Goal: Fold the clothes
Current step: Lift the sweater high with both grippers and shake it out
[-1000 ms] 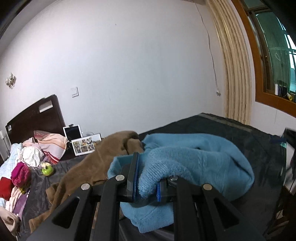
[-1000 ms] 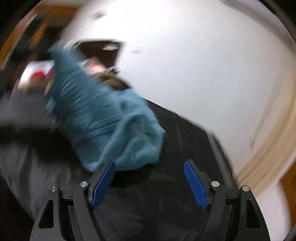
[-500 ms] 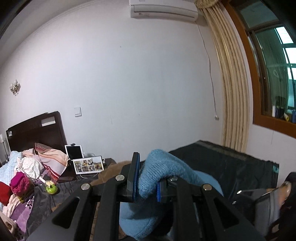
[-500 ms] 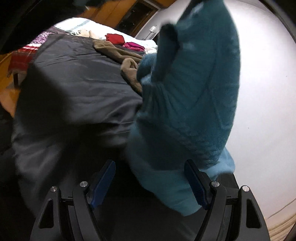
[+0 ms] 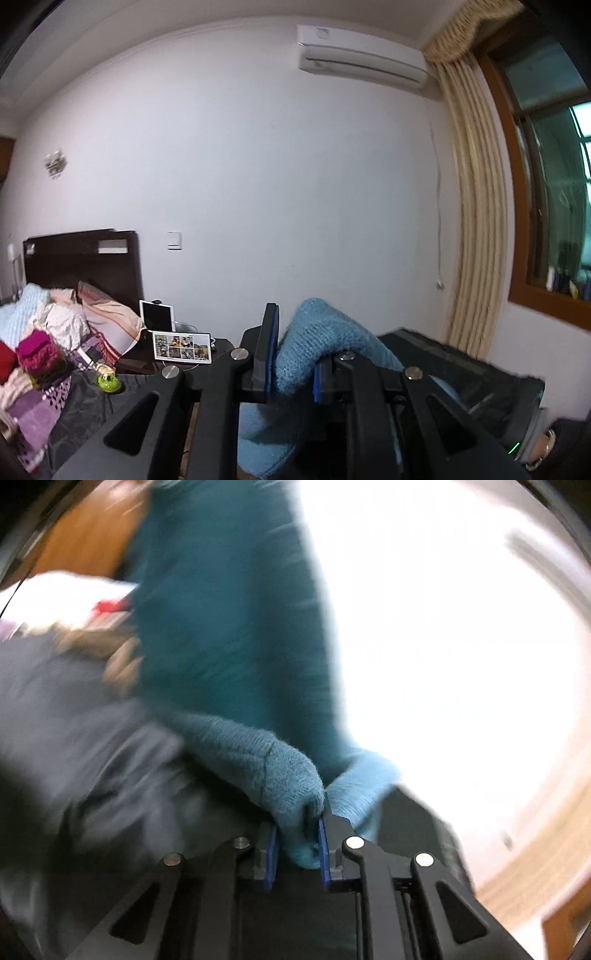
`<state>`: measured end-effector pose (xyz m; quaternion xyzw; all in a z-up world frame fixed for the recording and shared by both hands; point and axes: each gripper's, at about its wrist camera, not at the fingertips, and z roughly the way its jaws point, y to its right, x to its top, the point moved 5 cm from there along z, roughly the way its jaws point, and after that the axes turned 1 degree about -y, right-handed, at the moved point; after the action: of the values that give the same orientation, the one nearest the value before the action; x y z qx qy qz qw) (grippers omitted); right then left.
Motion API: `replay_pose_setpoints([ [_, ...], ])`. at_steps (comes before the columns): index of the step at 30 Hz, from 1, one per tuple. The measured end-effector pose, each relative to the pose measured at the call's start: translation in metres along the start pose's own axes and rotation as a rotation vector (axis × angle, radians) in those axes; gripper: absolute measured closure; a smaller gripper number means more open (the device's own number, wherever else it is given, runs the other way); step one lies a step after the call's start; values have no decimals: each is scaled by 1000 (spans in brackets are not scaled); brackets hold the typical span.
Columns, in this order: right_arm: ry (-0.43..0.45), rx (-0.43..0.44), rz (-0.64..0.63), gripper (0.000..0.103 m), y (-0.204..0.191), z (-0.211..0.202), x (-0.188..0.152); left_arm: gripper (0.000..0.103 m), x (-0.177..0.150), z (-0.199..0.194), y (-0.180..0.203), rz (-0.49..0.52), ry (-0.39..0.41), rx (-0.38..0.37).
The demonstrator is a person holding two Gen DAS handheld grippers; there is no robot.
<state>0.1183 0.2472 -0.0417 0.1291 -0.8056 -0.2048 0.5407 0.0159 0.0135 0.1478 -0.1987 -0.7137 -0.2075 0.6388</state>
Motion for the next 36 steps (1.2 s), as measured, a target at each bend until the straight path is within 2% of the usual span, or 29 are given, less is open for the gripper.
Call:
replay_pose_setpoints([
  [2, 74, -112, 170, 85, 52, -25, 12, 87, 6, -8, -5, -38, 30, 12],
  [5, 168, -202, 367, 85, 110, -61, 25, 87, 19, -28, -2, -70, 90, -11],
  [10, 360, -372, 473, 85, 150, -132, 55, 87, 45, -72, 15, -75, 198, -47],
  [15, 534, -475, 524, 85, 173, -207, 92, 87, 69, -122, 20, -93, 311, -85],
  [19, 671, -578, 500, 85, 169, -260, 127, 86, 75, -154, 19, -113, 378, -103],
  [23, 795, -700, 440, 85, 136, -292, 161, 87, 80, -186, 19, -135, 445, -124],
  [26, 868, -790, 396, 85, 118, -318, 168, 86, 82, -213, 22, -136, 498, -143],
  [30, 900, -834, 382, 85, 109, -341, 169, 86, 84, -234, 24, -122, 541, -155],
  [36, 915, -910, 336, 85, 108, -338, 165, 86, 78, -242, 24, -119, 521, -151],
])
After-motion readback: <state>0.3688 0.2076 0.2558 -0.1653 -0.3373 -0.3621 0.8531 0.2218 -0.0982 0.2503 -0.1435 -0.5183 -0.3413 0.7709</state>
